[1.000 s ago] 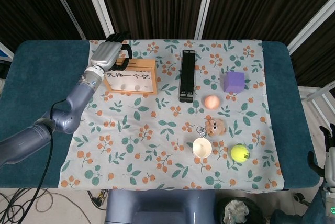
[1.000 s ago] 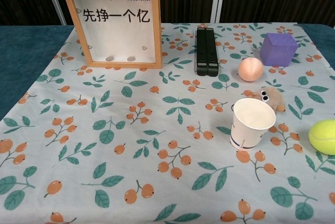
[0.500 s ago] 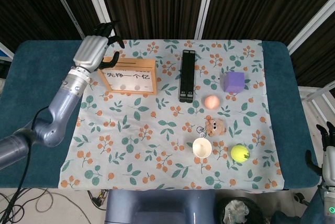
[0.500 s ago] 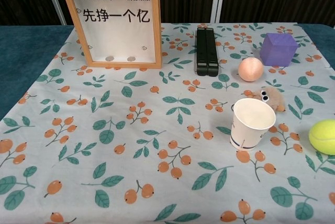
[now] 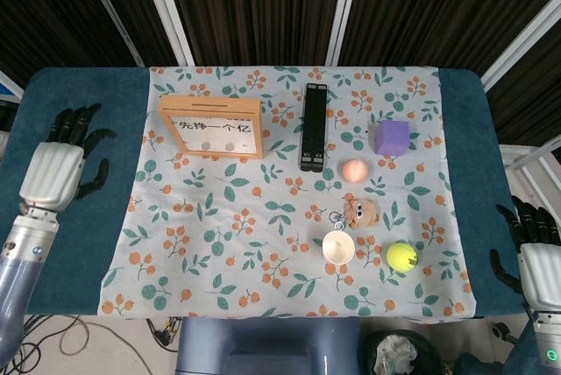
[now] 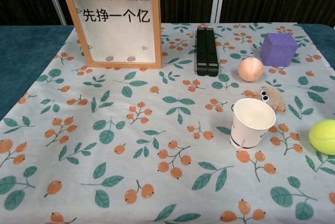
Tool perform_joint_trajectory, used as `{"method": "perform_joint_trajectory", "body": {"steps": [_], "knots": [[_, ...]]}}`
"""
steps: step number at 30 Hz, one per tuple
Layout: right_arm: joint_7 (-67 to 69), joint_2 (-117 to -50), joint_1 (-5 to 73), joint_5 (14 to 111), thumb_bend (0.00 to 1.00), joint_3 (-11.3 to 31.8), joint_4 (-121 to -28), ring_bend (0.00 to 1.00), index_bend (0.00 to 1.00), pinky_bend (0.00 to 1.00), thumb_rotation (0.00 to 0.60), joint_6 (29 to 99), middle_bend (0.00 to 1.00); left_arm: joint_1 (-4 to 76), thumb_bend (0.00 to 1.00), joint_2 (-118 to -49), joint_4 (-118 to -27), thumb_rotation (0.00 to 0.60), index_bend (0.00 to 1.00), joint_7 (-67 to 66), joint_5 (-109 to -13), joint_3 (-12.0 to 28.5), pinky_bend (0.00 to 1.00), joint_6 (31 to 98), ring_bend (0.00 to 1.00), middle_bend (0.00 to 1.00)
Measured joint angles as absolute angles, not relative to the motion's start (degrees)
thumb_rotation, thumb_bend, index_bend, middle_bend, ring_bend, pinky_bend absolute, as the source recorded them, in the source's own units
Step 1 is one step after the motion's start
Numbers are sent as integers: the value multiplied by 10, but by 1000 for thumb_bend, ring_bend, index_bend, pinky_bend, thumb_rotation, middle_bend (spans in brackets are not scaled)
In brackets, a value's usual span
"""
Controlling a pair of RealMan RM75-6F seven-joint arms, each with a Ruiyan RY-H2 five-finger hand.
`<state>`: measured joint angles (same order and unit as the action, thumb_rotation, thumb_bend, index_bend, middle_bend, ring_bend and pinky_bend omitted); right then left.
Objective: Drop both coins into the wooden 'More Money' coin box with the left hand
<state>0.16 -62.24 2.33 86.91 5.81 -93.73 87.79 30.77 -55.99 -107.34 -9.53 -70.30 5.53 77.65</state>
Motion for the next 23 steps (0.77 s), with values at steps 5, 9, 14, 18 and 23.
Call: {"method": "perform_joint_trajectory", "body": {"steps": [5, 9, 14, 18, 23], "knots": [[16, -626, 31, 902, 512, 48, -914, 0, 152, 0, 600, 882, 19, 242, 491, -565, -1079, 600, 194, -99, -763, -2, 0, 822, 0, 0], [23, -627, 35, 916, 512, 43, -907, 0, 152, 0, 600, 884, 20, 208, 487, -587, -1068, 600, 161, -95, -776, -21, 0, 844, 0, 0], [23, -628, 36, 936, 512, 39, -896, 0, 152, 0, 600, 896, 20, 174, 487, -614, -1040, 600, 158, -69, -804, -34, 0, 879, 0, 0], [27, -628, 35, 946, 512, 36, -891, 0, 152, 0, 600, 905, 20, 145, 487, -639, -1012, 600, 158, -56, -826, -40, 0, 909, 0, 0], [27, -627, 35, 948, 512, 33, -888, 0, 152, 0, 600, 906, 20, 130, 486, -654, -996, 600, 154, -66, -821, -35, 0, 919, 0, 0]]}}
